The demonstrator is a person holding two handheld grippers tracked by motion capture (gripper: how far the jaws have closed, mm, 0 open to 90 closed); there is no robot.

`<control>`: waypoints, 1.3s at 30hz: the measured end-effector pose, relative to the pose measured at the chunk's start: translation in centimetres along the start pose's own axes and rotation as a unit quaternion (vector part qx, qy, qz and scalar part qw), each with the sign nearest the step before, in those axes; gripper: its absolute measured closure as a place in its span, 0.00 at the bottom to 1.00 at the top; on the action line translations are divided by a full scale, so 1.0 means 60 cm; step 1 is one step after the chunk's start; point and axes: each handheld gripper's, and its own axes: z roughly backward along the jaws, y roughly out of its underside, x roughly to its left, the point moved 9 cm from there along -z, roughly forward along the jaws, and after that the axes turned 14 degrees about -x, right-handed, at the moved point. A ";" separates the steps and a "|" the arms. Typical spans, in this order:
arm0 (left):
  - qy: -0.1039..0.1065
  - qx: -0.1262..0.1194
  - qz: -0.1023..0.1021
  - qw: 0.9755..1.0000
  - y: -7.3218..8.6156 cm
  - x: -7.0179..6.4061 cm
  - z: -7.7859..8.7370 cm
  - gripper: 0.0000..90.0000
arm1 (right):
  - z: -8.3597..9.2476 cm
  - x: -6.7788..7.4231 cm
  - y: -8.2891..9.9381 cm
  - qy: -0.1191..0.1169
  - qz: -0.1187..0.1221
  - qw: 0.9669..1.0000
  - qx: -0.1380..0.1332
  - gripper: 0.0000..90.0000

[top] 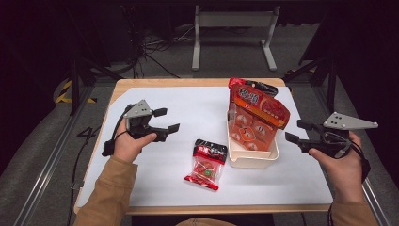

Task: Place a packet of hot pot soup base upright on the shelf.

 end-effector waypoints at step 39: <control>0.082 0.113 0.059 0.988 0.151 -0.030 -0.137 0.42 | 0.009 -0.006 0.031 -0.017 -0.008 1.000 0.009 0.37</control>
